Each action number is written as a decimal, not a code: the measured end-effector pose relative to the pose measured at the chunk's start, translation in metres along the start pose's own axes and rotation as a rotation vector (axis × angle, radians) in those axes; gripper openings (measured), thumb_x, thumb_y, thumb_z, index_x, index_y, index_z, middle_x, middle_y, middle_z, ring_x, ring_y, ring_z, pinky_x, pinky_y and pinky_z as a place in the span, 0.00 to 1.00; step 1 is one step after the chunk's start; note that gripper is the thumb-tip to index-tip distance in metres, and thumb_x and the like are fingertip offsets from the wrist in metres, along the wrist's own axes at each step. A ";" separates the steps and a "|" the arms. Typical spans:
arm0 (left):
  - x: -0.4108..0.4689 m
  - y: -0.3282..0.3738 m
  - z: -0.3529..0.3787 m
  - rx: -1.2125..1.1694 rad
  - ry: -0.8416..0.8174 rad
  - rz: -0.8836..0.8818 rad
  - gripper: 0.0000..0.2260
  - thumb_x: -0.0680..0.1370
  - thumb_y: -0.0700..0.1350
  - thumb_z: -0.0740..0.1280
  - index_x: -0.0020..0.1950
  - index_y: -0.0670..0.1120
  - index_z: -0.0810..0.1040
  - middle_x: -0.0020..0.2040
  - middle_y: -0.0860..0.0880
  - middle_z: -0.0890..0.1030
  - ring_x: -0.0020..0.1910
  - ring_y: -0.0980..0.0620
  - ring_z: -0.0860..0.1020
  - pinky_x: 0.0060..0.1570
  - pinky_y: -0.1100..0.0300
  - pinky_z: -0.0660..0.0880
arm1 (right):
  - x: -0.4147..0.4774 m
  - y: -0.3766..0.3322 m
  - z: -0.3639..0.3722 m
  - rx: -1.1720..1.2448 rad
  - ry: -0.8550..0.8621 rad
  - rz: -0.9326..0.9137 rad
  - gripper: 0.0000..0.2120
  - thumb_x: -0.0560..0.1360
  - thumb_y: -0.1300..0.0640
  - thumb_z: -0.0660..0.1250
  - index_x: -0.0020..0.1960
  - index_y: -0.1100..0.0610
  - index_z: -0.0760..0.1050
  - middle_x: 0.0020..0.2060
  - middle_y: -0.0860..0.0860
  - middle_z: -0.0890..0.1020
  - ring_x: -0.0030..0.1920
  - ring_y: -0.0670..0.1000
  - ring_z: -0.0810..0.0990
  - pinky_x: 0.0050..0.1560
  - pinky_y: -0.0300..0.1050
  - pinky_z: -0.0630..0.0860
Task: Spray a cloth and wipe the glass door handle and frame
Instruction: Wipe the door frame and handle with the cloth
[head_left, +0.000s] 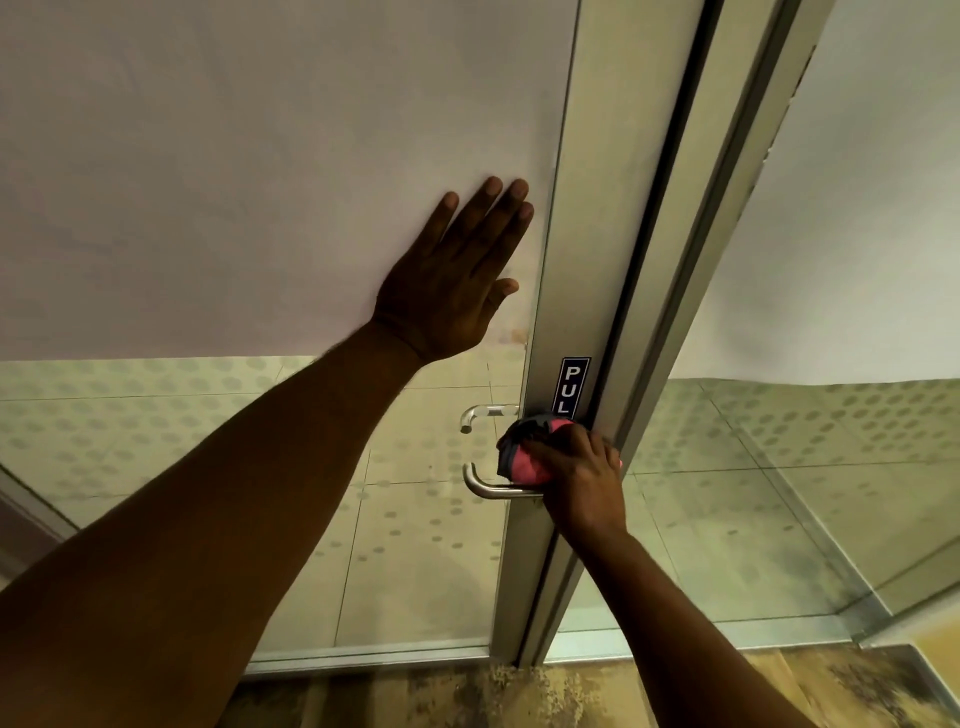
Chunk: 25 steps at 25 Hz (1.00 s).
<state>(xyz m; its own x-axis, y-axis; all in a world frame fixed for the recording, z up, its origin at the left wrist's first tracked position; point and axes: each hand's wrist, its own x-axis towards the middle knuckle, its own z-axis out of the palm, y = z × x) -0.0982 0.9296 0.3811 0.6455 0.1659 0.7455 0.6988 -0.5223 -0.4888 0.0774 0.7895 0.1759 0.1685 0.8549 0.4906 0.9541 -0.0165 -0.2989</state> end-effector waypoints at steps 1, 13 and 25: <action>0.000 0.000 0.000 0.006 0.000 0.001 0.27 0.87 0.54 0.50 0.82 0.41 0.55 0.82 0.40 0.60 0.81 0.40 0.58 0.79 0.44 0.50 | 0.005 -0.003 -0.005 -0.004 0.038 -0.005 0.35 0.62 0.65 0.82 0.67 0.49 0.81 0.61 0.57 0.80 0.62 0.64 0.75 0.59 0.61 0.75; 0.000 0.000 -0.001 0.004 -0.018 0.004 0.27 0.87 0.55 0.49 0.83 0.42 0.53 0.82 0.41 0.59 0.81 0.40 0.58 0.79 0.44 0.51 | -0.019 0.014 0.003 0.077 0.039 0.094 0.37 0.68 0.71 0.72 0.75 0.53 0.74 0.70 0.59 0.76 0.66 0.63 0.74 0.58 0.63 0.80; -0.001 -0.001 0.001 -0.028 -0.022 0.006 0.28 0.87 0.55 0.48 0.83 0.42 0.54 0.82 0.41 0.59 0.81 0.40 0.57 0.79 0.44 0.50 | -0.050 -0.094 0.047 0.125 -0.142 -0.110 0.32 0.67 0.58 0.74 0.70 0.44 0.72 0.74 0.48 0.72 0.78 0.56 0.62 0.78 0.65 0.53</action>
<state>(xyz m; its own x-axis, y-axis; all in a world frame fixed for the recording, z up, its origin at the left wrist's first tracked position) -0.0994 0.9309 0.3808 0.6563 0.1808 0.7325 0.6862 -0.5467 -0.4799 -0.0324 0.7730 0.1413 0.0200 0.9128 0.4079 0.9251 0.1378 -0.3537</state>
